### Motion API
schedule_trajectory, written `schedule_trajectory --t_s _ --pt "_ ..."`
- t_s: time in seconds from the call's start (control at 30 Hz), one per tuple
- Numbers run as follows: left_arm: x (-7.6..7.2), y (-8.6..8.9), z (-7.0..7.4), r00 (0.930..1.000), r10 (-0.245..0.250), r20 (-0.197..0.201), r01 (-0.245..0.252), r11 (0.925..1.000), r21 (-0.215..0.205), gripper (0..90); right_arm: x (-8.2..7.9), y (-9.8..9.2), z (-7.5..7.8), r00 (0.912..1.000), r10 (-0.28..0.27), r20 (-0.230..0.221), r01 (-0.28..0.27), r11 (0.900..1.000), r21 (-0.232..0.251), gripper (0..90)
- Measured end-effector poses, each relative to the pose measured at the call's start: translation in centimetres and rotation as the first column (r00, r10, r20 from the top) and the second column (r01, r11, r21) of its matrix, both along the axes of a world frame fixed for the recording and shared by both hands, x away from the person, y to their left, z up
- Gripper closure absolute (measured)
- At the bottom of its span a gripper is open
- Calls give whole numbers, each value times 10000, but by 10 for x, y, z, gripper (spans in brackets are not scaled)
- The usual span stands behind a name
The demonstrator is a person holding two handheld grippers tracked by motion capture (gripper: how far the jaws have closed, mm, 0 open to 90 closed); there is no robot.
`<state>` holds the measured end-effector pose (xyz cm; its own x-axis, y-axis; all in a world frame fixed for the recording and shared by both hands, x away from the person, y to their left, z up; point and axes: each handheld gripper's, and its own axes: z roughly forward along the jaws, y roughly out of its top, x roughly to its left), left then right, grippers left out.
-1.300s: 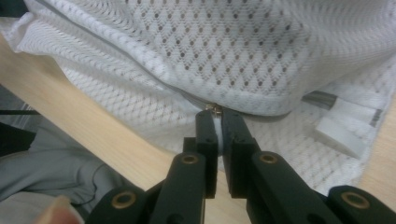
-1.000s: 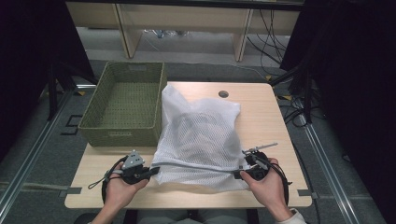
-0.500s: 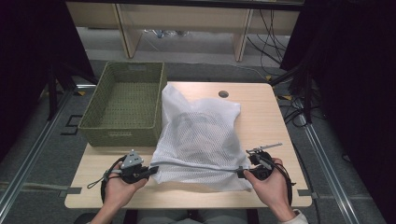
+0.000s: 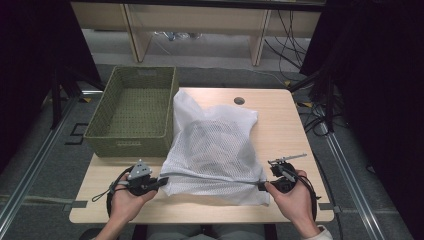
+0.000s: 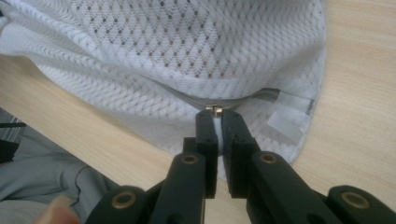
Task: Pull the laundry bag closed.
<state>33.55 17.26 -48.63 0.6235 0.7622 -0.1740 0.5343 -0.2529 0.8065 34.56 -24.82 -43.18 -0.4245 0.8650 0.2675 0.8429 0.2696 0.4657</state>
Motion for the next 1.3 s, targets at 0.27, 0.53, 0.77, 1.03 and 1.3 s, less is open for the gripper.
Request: schedule_trajectory --t_s 0.27,0.53,0.77,1.03,1.3 --pt "1 2 0 10000 28 -13 -28 10000 55 883 0 -4 0 9997 -185 -168 187 9997 127 871" --pt "2 7 0 9997 246 -42 -246 9997 -16 883 1 -8 -2 9999 -117 -96 117 9999 -5 871" --pt "4 12 -1 9991 411 -93 -412 9990 -174 882 1 -9 -1 9993 -199 -330 203 9997 116 871" --pt "6 17 -2 9977 630 -236 -635 9977 -238 883 3 -10 -5 9995 -61 -294 61 10000 1 871" --pt "7 21 -3 9974 664 -288 -671 9975 -219 882 5 -10 -8 9979 -180 -626 183 9998 41 871"
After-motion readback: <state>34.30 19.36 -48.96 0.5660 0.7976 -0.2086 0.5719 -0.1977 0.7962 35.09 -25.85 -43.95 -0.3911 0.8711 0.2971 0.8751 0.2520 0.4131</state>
